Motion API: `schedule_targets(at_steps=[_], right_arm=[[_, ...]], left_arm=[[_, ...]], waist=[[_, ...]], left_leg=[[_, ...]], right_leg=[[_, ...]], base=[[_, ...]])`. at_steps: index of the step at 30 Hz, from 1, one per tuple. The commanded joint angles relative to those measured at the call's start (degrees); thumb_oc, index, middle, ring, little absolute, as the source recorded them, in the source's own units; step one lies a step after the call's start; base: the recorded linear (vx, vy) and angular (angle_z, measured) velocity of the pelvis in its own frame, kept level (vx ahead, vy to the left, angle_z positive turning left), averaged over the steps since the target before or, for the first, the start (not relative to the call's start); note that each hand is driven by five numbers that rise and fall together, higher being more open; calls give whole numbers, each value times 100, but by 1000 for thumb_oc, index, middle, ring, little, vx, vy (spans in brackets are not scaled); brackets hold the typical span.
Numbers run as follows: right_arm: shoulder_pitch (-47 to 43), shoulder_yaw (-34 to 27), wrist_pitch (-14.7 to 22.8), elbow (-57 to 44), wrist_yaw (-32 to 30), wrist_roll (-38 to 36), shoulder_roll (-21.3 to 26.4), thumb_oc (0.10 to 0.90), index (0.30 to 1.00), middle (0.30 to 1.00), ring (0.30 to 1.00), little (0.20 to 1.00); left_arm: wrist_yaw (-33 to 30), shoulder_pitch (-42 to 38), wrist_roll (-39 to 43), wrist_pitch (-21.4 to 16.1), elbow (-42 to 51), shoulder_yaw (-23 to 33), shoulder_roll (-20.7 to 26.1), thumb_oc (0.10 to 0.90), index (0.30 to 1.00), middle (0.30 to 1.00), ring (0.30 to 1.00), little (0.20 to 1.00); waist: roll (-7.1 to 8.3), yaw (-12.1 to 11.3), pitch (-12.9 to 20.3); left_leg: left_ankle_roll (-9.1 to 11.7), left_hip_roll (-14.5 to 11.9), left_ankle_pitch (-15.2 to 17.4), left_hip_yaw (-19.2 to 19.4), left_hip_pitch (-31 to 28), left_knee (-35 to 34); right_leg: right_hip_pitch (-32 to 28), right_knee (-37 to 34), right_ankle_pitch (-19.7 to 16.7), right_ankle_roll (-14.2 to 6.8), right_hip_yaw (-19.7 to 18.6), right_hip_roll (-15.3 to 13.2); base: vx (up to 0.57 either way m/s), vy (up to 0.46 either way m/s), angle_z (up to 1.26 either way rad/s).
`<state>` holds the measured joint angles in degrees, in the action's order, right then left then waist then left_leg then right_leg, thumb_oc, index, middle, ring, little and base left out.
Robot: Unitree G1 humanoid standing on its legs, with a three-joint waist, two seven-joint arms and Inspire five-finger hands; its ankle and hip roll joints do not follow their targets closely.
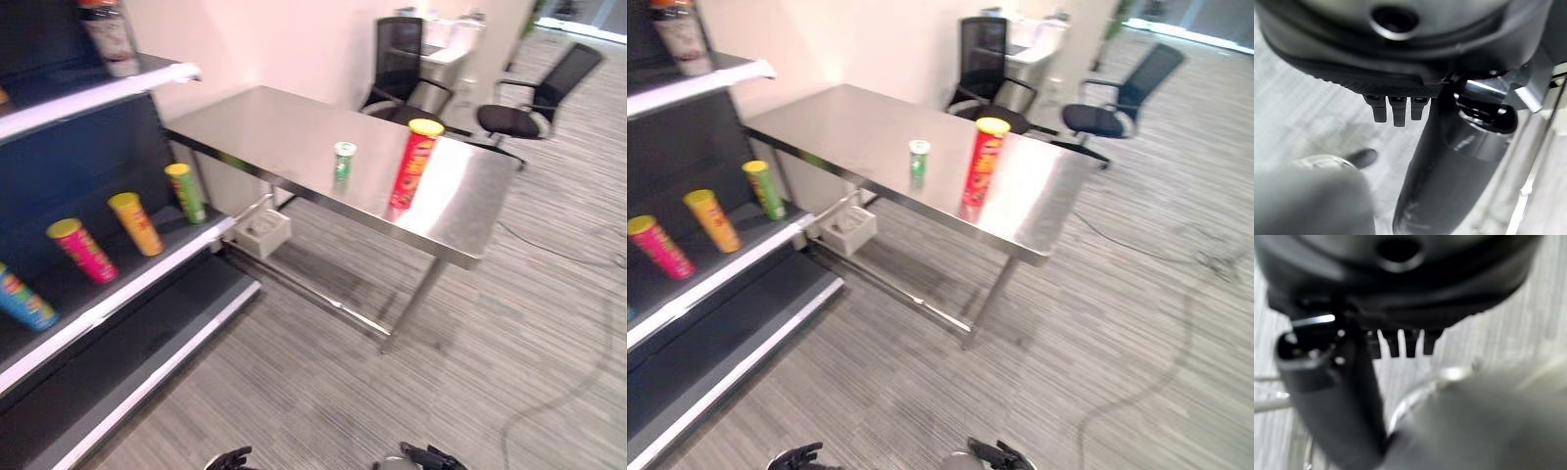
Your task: Put the goods on the table back onto the shelves and tidy them up.
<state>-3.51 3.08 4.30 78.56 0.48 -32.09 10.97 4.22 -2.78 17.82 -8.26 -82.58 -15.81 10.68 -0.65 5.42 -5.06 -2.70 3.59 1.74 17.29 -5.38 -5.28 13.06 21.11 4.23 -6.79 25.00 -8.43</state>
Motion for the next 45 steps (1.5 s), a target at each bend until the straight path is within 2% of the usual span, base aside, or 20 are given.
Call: schedule_targets(at_steps=[1,5,6,7,8,10,12,15,17,18,20,21,24,27,33,36,38,39,41,45], right_arm=[[-162,107,-52,540,71,-8,116,800,900,900,900,900],[-57,27,-100,833,55,-190,193,800,900,900,900,900],[-45,30,-97,903,43,-181,207,800,900,900,900,900],[-73,-28,-81,932,16,-288,224,800,900,900,900,900],[-76,-31,-81,933,16,-289,222,800,900,900,900,900],[-234,138,-3,778,-60,-340,182,800,900,900,900,900],[-280,227,19,656,-65,-297,177,800,900,900,900,900],[-359,341,70,414,-108,-215,200,800,900,900,900,900],[-411,466,110,319,-149,-86,208,800,900,900,900,900],[-412,465,110,319,-150,-86,207,800,900,900,900,900],[-384,499,130,357,-170,-33,244,800,900,900,900,900],[-377,483,128,359,-184,-49,257,800,900,900,900,900],[-314,444,113,374,-203,-50,305,800,900,900,900,900],[-120,395,49,529,-149,146,296,800,900,900,900,900],[-17,260,-16,567,-44,103,217,800,900,900,900,900],[-48,228,-29,606,-13,137,177,800,900,900,900,900],[-51,294,-4,436,14,225,118,800,900,900,900,900],[-49,295,-5,433,12,225,117,800,900,900,900,900],[-54,404,13,330,-4,394,68,800,900,900,900,900],[-26,570,54,227,-97,746,-13,800,900,900,900,900]], left_arm=[[207,287,-342,39,-16,-263,-410,800,900,900,900,900],[227,191,-902,23,-15,-478,-403,800,900,900,900,900],[205,203,-896,-3,24,-491,-393,800,900,900,900,900],[151,163,-786,-35,173,-519,-373,800,900,900,900,900],[151,161,-784,-32,177,-522,-370,800,900,900,900,900],[50,129,-636,-71,267,-502,-324,800,900,900,900,900],[-9,93,-580,-82,261,-450,-300,800,900,900,900,900],[-70,80,-274,-86,249,-224,-263,800,900,900,900,900],[-123,62,-99,-117,183,-188,-284,800,900,900,900,900],[-123,60,-99,-118,182,-188,-283,800,900,900,900,900],[-159,29,-156,-169,121,-411,-408,800,900,900,900,900],[-177,5,-174,-172,137,-474,-426,800,900,900,900,900],[-202,-45,-291,-174,216,-636,-445,800,900,900,900,900],[-153,-3,-427,-167,198,-621,-442,800,900,900,900,900],[-128,-62,-515,-144,168,-499,-264,800,900,900,900,900],[-126,-20,-381,-118,120,-352,-234,800,900,900,900,900],[-122,27,-248,-94,81,-173,-223,800,900,900,900,900],[-122,28,-248,-94,81,-172,-222,800,900,900,900,900],[-139,37,-366,-75,60,-172,-216,800,900,900,900,900],[-112,88,-520,-8,-60,-12,-160,800,900,900,900,900]], waist=[[38,-127,-62],[148,-45,184],[145,-60,232],[174,-87,191],[171,-90,191],[228,-186,98],[314,-193,78],[378,-239,130],[315,-379,169],[321,-371,180],[180,-515,124],[144,-526,104],[62,-550,40],[-107,-498,215],[-87,-332,332],[-110,-326,238],[-148,-339,129],[-143,-338,128],[-166,-352,98],[-67,-477,198]], left_leg=[[374,-596,26,-591,-26,28],[347,-493,462,-488,-315,228],[387,-528,583,-438,-239,527],[560,-673,587,-344,70,1416],[571,-691,616,-347,104,1478],[815,-961,281,-380,779,2962],[743,-967,69,-327,980,3063],[617,-963,180,-385,1089,2482],[630,-717,-2,-1150,1039,1309],[627,-707,-28,-1155,1044,1284],[727,-440,-558,-2326,1401,548],[739,-429,-653,-2449,1502,403],[759,-471,-821,-2310,1633,235],[718,-584,-876,-2237,1251,69],[489,-405,-637,-1745,854,28],[345,-349,-505,-1548,599,28],[189,-311,-373,-1360,325,28],[186,-304,-374,-1359,323,28],[116,-282,-282,-1217,173,28],[196,-414,-94,-880,129,28]], right_leg=[[-236,-913,-717,-85,219,-51],[-756,-1733,-656,62,-108,300],[-893,-1834,-611,108,-92,329],[-1127,-1991,-565,187,-162,355],[-1125,-2002,-569,195,-161,368],[-1380,-2235,-519,364,-369,468],[-1391,-2308,-588,418,-389,386],[-1470,-2426,-591,358,-742,346],[-1487,-2463,-572,298,-1166,428],[-1473,-2462,-576,297,-1160,419],[-1648,-2487,-452,332,-1677,607],[-1680,-2474,-406,336,-1803,645],[-1751,-2443,-312,312,-1946,661],[-1825,-2340,-194,257,-2123,698],[-1548,-1608,-94,59,-2348,479],[-1251,-809,-107,-85,-2226,468],[-927,86,-405,-176,-1722,251],[-920,104,-396,-179,-1725,244],[-752,573,-610,-180,-1191,-12],[-806,-153,-628,-86,-192,-573]], base=[[206,5,-33],[266,-43,-2],[210,-101,-2],[129,-87,15],[90,-88,42],[6,-49,-32],[2,29,-67],[151,115,-87],[196,137,-97],[152,83,-85],[258,140,-96],[251,168,-108],[112,121,-115],[158,209,-24],[142,212,-38],[72,167,-88],[64,165,-53],[34,96,-59],[51,87,-37],[74,-93,-29]])
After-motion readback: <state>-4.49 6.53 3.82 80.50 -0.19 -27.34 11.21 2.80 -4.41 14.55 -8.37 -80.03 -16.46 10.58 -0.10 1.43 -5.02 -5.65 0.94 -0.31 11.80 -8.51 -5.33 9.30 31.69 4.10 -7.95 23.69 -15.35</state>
